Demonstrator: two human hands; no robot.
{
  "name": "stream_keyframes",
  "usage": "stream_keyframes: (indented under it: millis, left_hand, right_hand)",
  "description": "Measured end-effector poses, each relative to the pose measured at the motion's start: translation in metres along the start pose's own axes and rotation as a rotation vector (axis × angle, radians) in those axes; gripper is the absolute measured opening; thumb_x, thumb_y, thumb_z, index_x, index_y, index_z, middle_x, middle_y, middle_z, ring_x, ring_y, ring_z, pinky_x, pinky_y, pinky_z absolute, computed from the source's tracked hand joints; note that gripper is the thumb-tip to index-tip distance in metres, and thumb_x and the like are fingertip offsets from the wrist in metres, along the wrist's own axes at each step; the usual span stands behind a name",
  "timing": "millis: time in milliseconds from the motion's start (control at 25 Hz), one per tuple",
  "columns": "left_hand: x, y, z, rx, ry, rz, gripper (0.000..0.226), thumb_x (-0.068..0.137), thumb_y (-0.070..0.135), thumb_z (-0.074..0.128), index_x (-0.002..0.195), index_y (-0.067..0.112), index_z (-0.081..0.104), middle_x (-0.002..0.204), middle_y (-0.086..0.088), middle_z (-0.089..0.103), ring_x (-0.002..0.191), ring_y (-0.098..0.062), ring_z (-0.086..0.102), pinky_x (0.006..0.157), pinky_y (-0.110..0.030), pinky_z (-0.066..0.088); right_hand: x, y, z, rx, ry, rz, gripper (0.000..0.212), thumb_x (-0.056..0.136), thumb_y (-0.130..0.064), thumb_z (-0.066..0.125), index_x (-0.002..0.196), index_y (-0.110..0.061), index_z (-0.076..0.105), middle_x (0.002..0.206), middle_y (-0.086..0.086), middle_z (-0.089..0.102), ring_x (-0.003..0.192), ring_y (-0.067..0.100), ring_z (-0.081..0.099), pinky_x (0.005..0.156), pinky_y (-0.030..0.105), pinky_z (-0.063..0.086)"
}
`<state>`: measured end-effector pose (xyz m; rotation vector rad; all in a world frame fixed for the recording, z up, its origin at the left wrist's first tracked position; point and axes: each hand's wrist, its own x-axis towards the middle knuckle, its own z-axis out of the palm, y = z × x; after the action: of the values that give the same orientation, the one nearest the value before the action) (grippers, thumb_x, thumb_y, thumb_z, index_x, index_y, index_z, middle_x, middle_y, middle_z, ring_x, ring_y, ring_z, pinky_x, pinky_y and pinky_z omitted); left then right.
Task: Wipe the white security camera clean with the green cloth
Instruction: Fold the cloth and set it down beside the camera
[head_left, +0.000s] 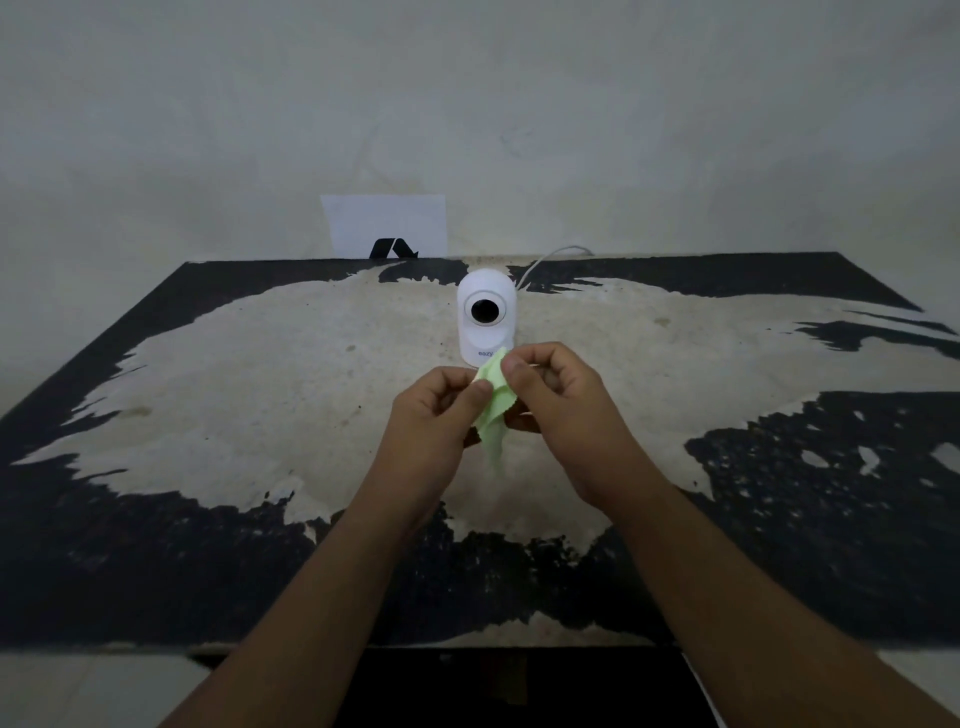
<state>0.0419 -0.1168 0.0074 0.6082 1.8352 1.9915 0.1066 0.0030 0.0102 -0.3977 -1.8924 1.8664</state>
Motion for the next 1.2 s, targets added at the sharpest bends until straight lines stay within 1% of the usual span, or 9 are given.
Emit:
stream_keyframes:
  millis: [240,400,560,640,760,840,960,1080,1200]
  left_hand:
    - [-0.01,0.0,0.011,0.06,0.0,0.005,0.023,0.094,0.012,0.047,0.079,0.01,0.064,0.083,-0.012,0.071,0.076,-0.023,0.068,0.068,-0.035,0.058]
    - [0.006,0.003,0.011,0.07,0.049,0.011,0.025,0.094,0.013,0.048,0.074,0.012,0.063,0.079,-0.011,0.069,0.075,-0.025,0.065,0.067,-0.041,0.057]
    - [0.027,-0.002,0.021,0.237,0.014,0.073,0.02,0.091,0.016,0.052,0.081,0.019,0.07,0.088,-0.009,0.072,0.083,-0.026,0.067,0.078,-0.047,0.056]
    - [0.027,-0.01,0.036,0.288,-0.052,0.06,0.017,0.091,0.016,0.052,0.095,0.02,0.068,0.088,-0.012,0.072,0.085,-0.029,0.069,0.077,-0.05,0.058]
    - [0.018,-0.023,0.062,0.365,-0.22,0.026,0.021,0.09,0.013,0.051,0.108,0.024,0.055,0.082,-0.015,0.07,0.075,-0.025,0.071,0.07,-0.041,0.061]
    - [0.015,-0.028,0.072,0.484,-0.387,0.048,0.019,0.09,0.017,0.054,0.107,0.026,0.052,0.082,-0.005,0.071,0.072,-0.018,0.07,0.069,-0.036,0.059]
    - [0.027,-0.03,0.057,0.847,-0.565,0.16,0.026,0.09,0.031,0.056,0.115,0.029,0.054,0.089,0.004,0.067,0.081,-0.009,0.063,0.076,-0.025,0.051]
    - [0.051,-0.03,0.018,1.042,-0.388,0.196,0.03,0.091,0.032,0.054,0.119,0.024,0.056,0.101,0.002,0.062,0.095,-0.016,0.059,0.08,-0.027,0.044]
    - [0.073,-0.039,-0.017,1.235,-0.217,0.155,0.032,0.09,0.037,0.052,0.119,0.025,0.057,0.127,-0.005,0.054,0.118,-0.027,0.049,0.099,-0.039,0.04]
  right_hand:
    - [-0.014,0.005,-0.019,0.079,0.036,0.082,0.023,0.088,-0.003,0.057,0.103,-0.019,0.057,0.08,0.005,0.067,0.075,0.015,0.07,0.068,0.031,0.058]
    - [-0.017,0.011,-0.056,0.056,0.127,0.106,0.025,0.088,0.001,0.054,0.102,-0.019,0.057,0.083,0.008,0.065,0.073,0.016,0.068,0.066,0.032,0.058]
    - [-0.01,0.022,-0.098,-0.065,0.232,0.105,0.023,0.089,-0.004,0.057,0.1,-0.024,0.059,0.096,0.017,0.065,0.085,0.023,0.065,0.075,0.039,0.058]
    - [0.001,0.022,-0.116,-0.141,0.324,0.092,0.019,0.089,-0.007,0.058,0.101,-0.022,0.061,0.094,0.013,0.065,0.083,0.022,0.063,0.071,0.034,0.056]
    - [0.036,0.019,-0.136,-0.4,0.384,0.03,0.019,0.089,-0.016,0.06,0.107,-0.02,0.062,0.086,0.001,0.061,0.072,0.013,0.058,0.063,0.023,0.045]
    - [0.065,0.015,-0.138,-0.653,0.316,-0.032,0.018,0.09,-0.021,0.057,0.107,-0.019,0.062,0.079,-0.005,0.057,0.069,0.009,0.052,0.061,0.023,0.039]
    - [0.104,0.018,-0.127,-1.004,0.053,-0.117,0.016,0.092,-0.021,0.054,0.104,-0.016,0.064,0.09,-0.003,0.059,0.081,0.013,0.053,0.07,0.025,0.04]
    - [0.132,0.032,-0.108,-1.204,-0.174,-0.116,0.015,0.092,-0.018,0.051,0.1,-0.016,0.064,0.102,0.002,0.066,0.095,0.021,0.057,0.081,0.034,0.045]
    - [0.149,0.049,-0.09,-1.318,-0.222,-0.095,0.018,0.091,-0.018,0.047,0.098,-0.02,0.063,0.106,0.003,0.067,0.102,0.026,0.056,0.084,0.037,0.035]
